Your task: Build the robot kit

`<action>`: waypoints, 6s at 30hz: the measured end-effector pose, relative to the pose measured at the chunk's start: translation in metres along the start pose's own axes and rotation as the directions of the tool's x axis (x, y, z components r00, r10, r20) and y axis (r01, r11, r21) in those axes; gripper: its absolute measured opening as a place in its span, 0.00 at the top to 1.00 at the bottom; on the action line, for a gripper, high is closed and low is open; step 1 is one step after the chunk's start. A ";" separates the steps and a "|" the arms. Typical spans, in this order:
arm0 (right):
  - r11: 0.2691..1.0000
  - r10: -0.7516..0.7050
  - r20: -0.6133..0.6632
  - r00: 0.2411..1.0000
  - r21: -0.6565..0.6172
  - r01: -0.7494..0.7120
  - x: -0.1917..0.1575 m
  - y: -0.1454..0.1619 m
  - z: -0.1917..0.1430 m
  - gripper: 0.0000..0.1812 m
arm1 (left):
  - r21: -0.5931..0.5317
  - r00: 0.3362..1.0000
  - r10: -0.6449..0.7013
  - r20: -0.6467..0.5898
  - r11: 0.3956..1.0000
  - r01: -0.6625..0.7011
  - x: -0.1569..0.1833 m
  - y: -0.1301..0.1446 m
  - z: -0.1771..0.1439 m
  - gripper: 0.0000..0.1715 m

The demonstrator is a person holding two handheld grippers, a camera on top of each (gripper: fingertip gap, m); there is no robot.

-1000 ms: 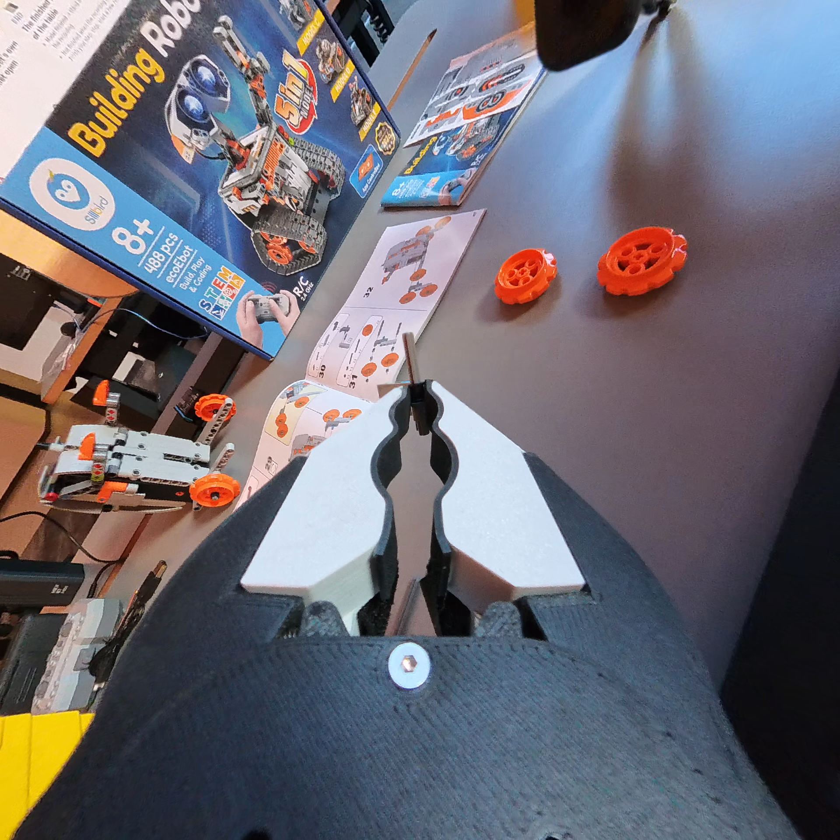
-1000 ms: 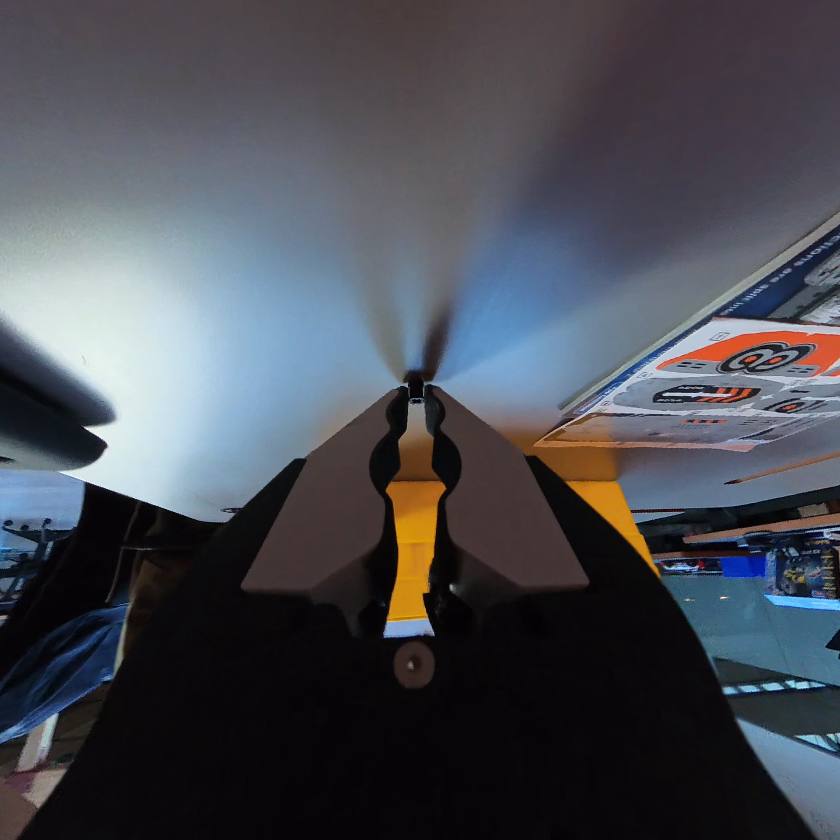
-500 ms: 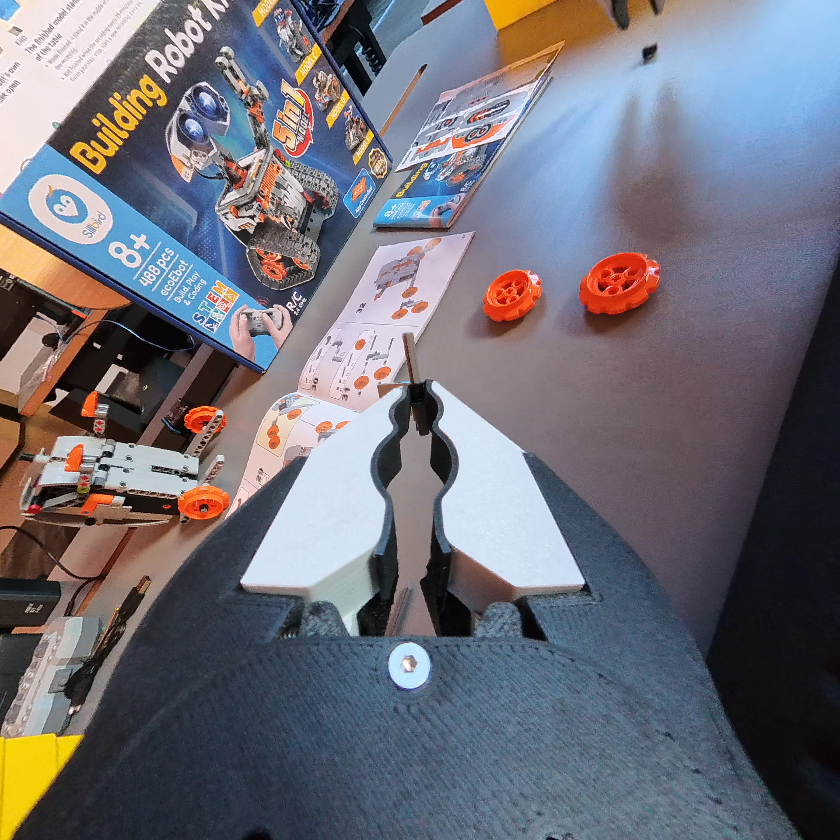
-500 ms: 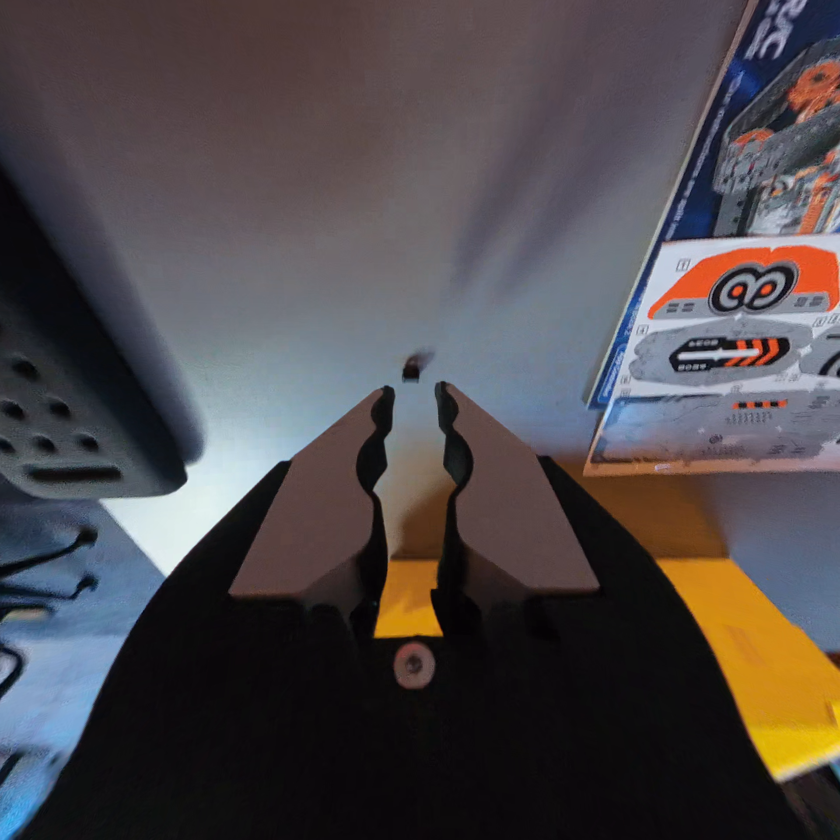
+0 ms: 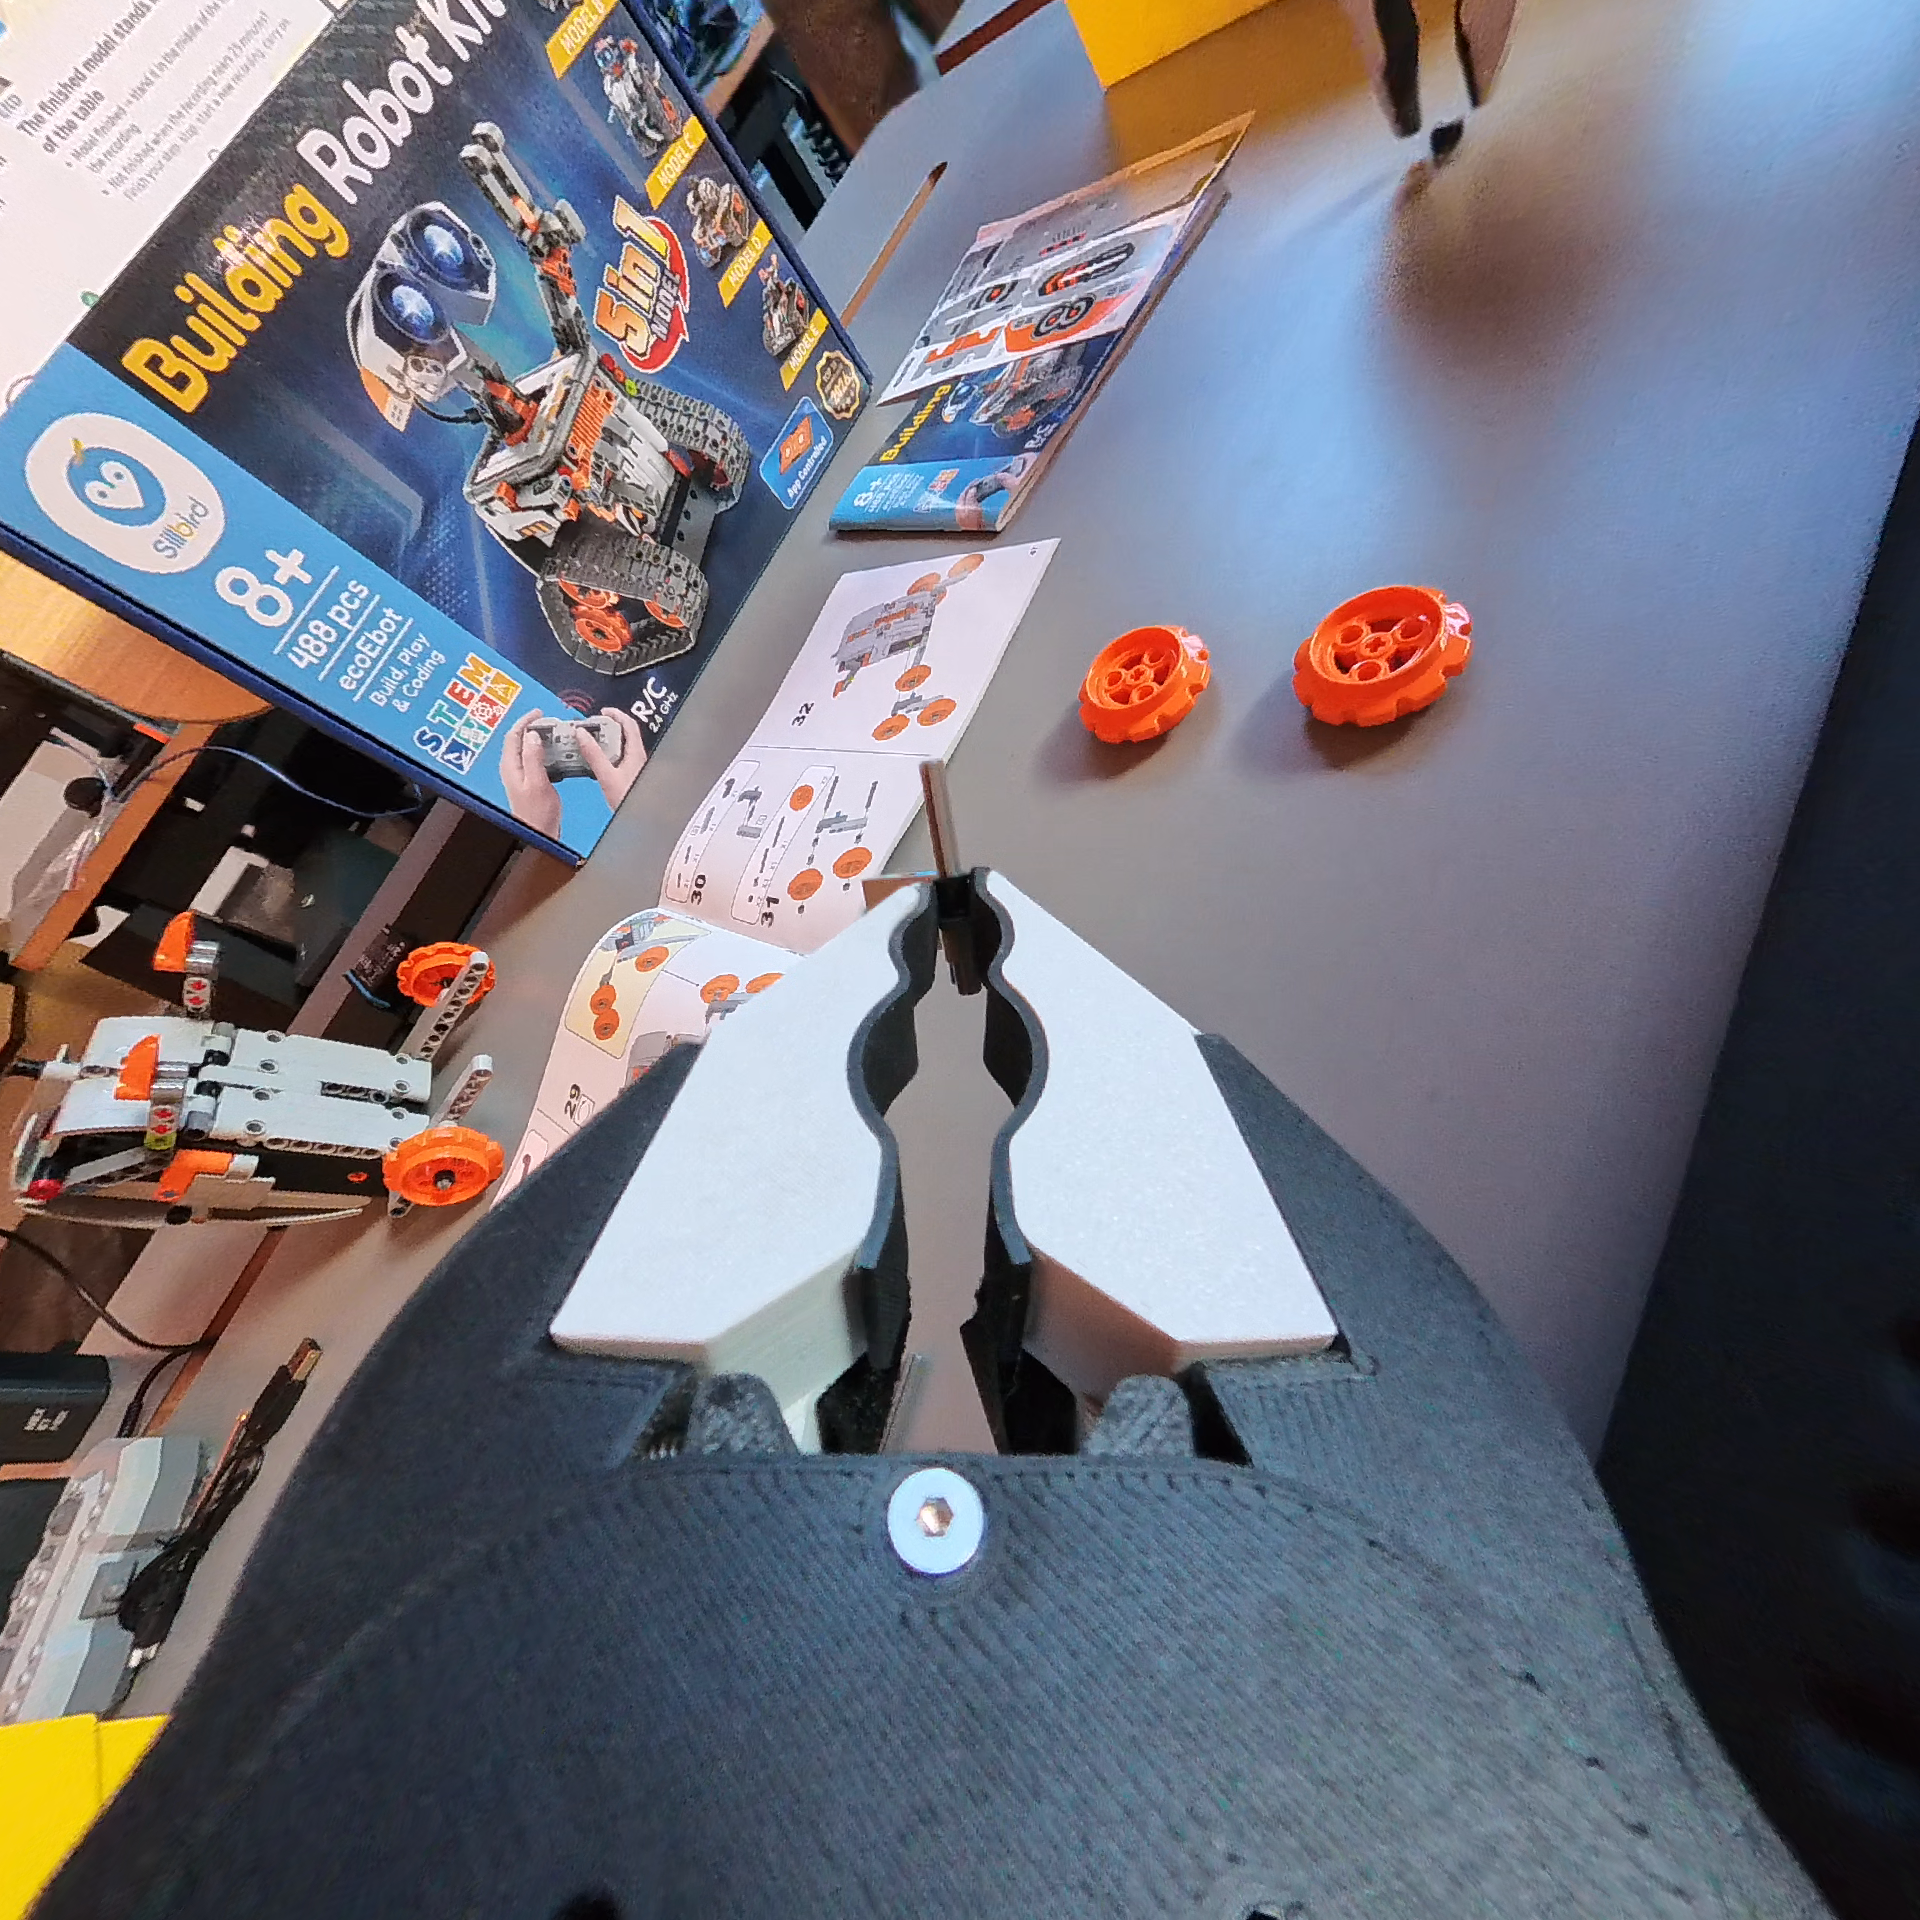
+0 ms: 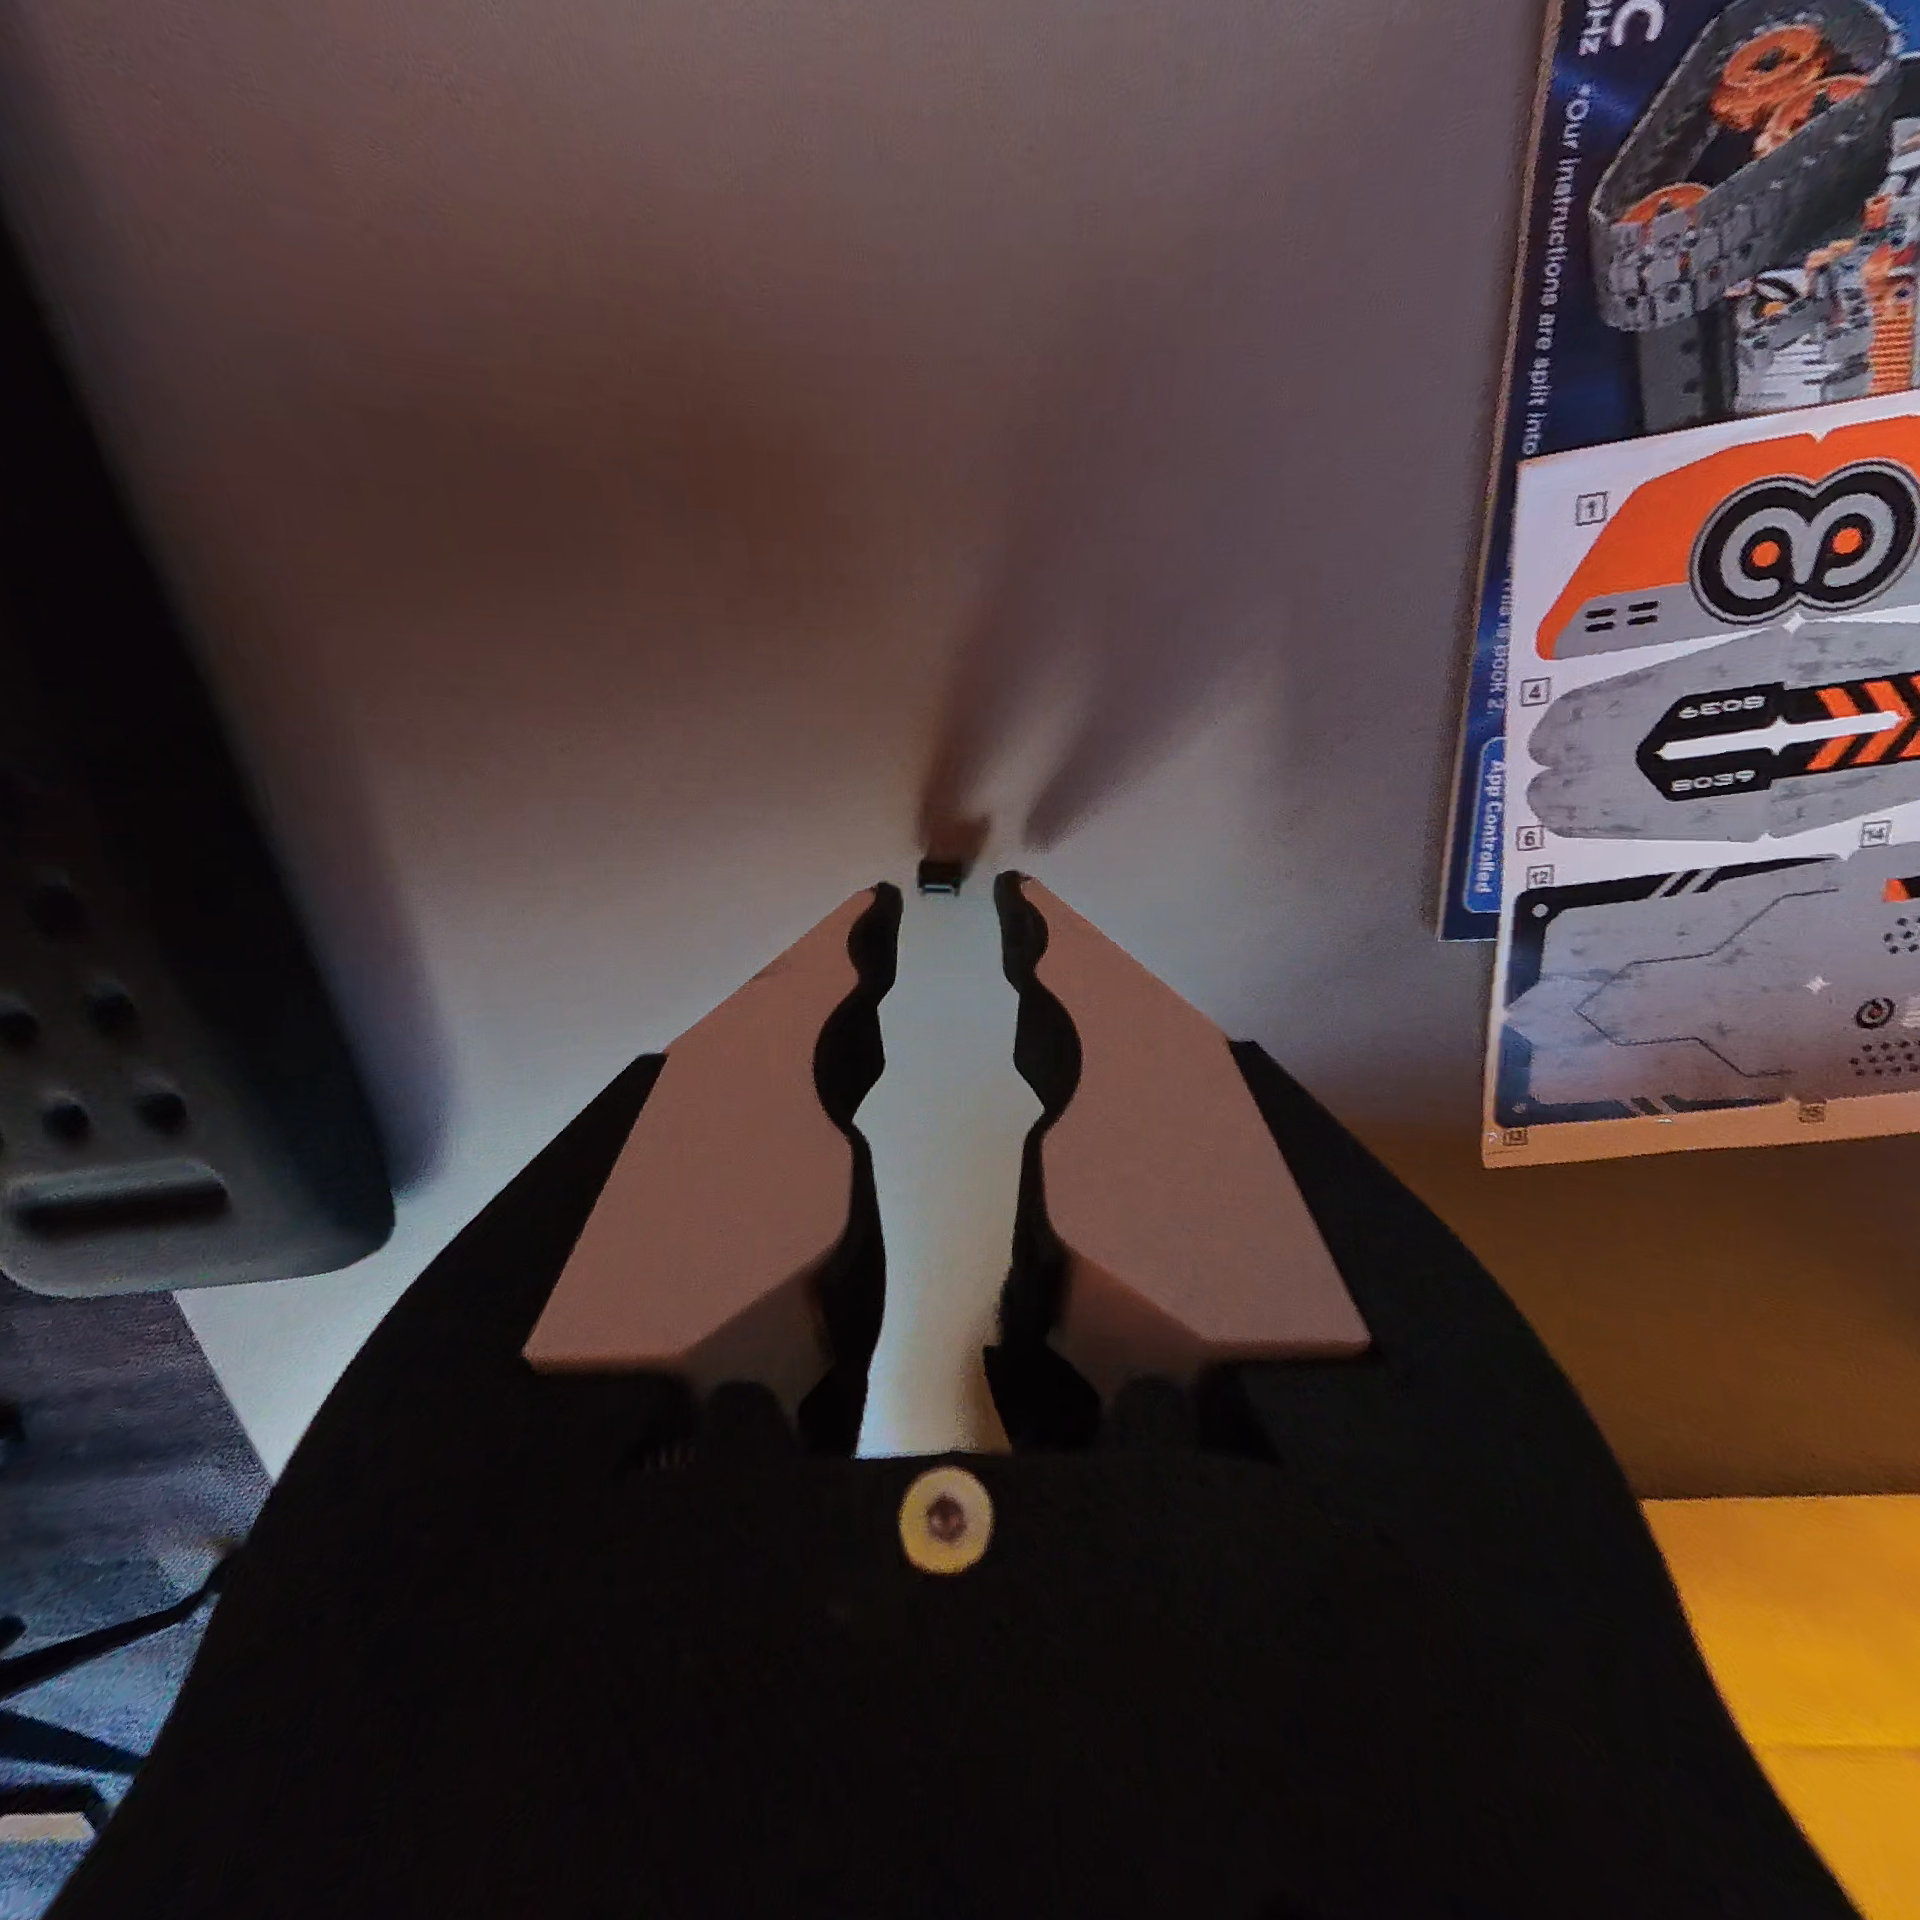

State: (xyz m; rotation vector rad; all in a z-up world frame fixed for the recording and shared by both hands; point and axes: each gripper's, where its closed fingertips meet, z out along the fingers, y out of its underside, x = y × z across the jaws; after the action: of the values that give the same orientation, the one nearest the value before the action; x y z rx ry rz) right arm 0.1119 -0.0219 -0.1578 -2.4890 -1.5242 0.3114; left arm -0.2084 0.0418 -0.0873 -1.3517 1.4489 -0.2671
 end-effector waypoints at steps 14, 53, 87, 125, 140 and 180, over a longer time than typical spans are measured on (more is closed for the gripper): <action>1.000 -0.011 0.029 1.000 0.029 0.010 -0.010 -0.007 0.005 0.93 | -0.004 1.000 -0.010 0.003 1.000 0.010 -0.002 0.002 0.000 0.98; 0.972 -0.224 -0.686 0.693 -0.105 0.210 0.044 -0.052 0.011 0.96 | 0.025 1.000 -0.015 0.010 1.000 0.015 -0.003 -0.005 -0.004 0.99; 0.971 -0.234 -0.692 0.683 -0.133 0.199 0.024 -0.048 0.011 0.96 | -0.031 0.999 -0.016 0.037 0.999 0.017 -0.009 0.008 0.001 0.99; 0.510 0.860 0.164 0.484 -0.229 -0.829 0.009 -0.048 0.016 0.90 | -0.004 1.000 -0.007 0.017 1.000 0.007 -0.004 0.001 -0.003 0.98; 0.400 0.910 0.083 0.406 -0.432 -0.808 0.006 -0.042 0.018 0.95 | -0.002 1.000 0.012 0.013 1.000 -0.011 -0.002 -0.001 -0.003 0.98; 0.221 0.809 -0.158 0.566 -0.811 -0.541 0.004 -0.037 0.019 0.98 | 0.019 1.000 0.014 0.017 1.000 -0.014 -0.002 -0.005 -0.007 0.98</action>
State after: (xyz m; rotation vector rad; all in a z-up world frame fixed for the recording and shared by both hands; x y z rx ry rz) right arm 0.0770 -0.0007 -0.1657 -3.9858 -0.3825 0.1117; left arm -0.2116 0.0388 -0.0797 -1.3248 1.4375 -0.2593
